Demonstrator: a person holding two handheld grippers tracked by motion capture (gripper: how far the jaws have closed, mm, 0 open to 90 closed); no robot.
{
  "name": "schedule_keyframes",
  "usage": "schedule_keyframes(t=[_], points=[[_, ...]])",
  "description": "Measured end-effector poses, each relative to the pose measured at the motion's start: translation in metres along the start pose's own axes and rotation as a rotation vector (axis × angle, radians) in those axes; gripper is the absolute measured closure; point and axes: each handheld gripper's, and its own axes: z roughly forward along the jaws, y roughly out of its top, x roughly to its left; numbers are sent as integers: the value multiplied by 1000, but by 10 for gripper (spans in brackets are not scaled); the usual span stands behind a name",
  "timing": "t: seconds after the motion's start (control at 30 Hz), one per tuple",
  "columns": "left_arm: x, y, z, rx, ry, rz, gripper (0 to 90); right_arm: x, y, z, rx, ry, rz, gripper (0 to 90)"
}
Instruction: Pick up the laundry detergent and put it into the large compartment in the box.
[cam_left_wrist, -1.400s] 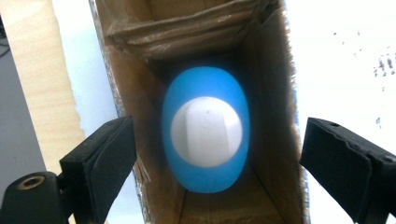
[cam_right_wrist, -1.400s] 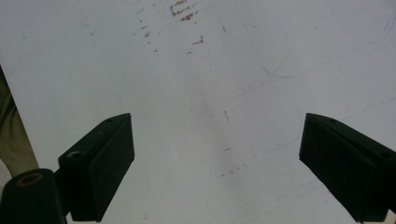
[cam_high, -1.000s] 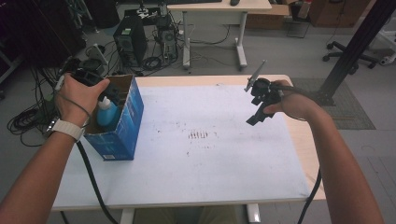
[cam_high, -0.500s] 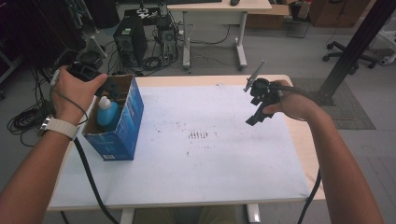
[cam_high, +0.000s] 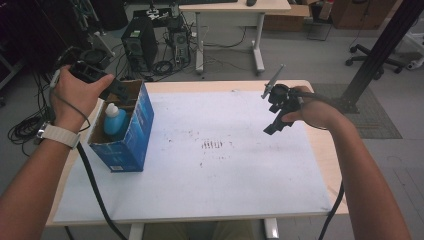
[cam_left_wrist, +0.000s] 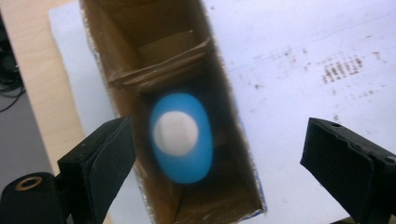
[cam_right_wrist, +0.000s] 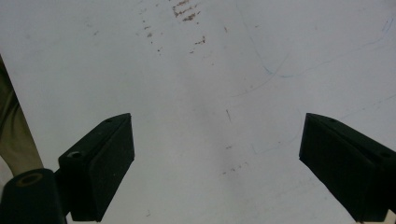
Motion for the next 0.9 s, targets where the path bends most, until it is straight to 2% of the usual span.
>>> schedule_keyframes(t=[0.4,0.6,0.9], points=[[-16,2,-8,-15,-31,85,101,1,2,1,2,4,-3,103],[-30,3,-12,-32,-44,162,101,1,2,1,6,5,0,103],[-46,7,-15,-41,-75,238,101,3,2,1,8,5,-1,103]])
